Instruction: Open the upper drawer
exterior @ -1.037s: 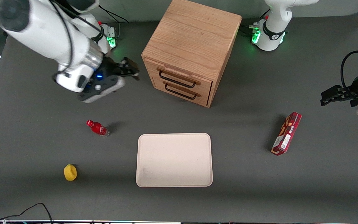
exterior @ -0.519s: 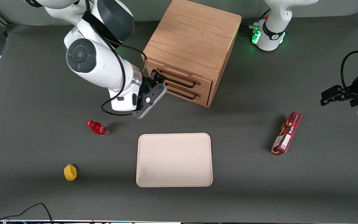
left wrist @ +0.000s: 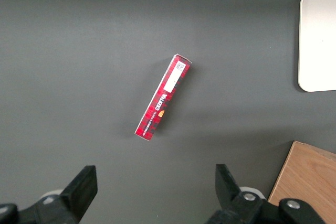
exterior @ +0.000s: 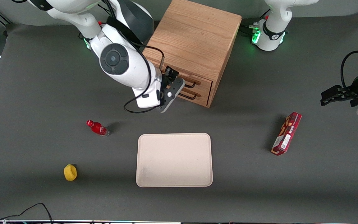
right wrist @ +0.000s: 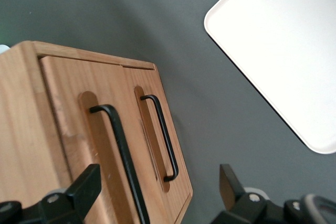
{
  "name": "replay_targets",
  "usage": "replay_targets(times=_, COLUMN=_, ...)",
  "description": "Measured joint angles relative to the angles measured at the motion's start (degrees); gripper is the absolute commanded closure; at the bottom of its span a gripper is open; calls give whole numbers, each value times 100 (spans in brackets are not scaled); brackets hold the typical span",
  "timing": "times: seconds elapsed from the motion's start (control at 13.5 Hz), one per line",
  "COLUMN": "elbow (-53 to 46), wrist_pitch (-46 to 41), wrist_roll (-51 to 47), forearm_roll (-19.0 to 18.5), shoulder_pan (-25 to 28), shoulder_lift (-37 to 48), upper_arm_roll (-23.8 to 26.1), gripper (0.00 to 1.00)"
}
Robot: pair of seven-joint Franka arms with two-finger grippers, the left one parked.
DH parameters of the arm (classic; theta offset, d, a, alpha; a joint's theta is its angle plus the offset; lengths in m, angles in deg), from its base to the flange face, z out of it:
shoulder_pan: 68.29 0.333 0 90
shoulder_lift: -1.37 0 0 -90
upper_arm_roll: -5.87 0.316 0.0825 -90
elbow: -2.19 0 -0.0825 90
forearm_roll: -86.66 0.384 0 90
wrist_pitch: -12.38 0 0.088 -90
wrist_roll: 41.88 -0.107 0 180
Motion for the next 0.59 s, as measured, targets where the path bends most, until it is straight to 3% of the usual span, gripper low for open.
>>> replay_targets(times=0.59, elbow=487, wrist_pitch=183, wrist_roll=119, forearm_roll=-655, shoulder_pan=-2, shoulder_lift=-124, upper_arm_roll=432, gripper=0)
